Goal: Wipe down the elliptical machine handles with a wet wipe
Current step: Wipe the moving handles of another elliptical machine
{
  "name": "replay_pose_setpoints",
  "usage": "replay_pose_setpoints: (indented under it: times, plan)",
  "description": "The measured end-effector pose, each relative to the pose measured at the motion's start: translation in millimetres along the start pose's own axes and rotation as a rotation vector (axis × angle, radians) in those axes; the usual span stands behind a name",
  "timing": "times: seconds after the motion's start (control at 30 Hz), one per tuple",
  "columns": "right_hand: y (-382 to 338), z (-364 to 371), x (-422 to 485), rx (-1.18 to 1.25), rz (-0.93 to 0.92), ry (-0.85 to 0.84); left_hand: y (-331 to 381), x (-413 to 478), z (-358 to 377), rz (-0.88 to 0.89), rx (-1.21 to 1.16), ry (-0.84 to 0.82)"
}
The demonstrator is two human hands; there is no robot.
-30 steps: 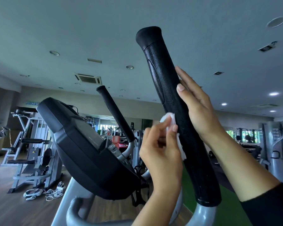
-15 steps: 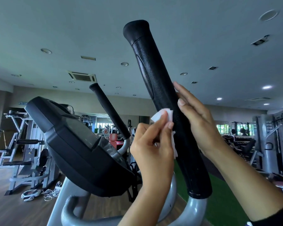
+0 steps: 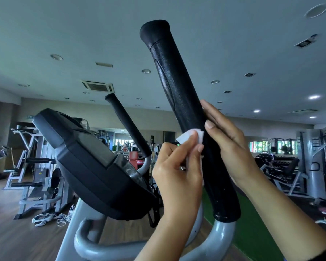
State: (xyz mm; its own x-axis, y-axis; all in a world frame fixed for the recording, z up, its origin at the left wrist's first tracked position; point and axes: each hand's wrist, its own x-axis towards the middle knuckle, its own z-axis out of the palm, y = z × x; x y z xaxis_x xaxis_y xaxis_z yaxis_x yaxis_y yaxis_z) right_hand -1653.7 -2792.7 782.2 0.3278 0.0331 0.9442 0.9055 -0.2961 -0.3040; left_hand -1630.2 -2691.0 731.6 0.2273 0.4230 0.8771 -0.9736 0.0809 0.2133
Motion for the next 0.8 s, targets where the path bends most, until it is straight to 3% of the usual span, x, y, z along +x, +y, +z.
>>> replay_pose_setpoints:
  times: [0.2,0.4,0.67,0.8]
  plan:
    - [3,-3,-12,0.034,0.030,-0.004,5,28,8,0.040,0.034,0.099]
    - [7,-5,-19,0.012,0.042,0.003,0,2,4,0.143,0.130,-0.019]
    - [9,-8,-27,0.022,0.063,-0.001,2,12,5,0.037,0.068,0.055]
    - [13,-11,-33,0.015,0.077,0.022,2,-23,3,0.011,0.066,0.001]
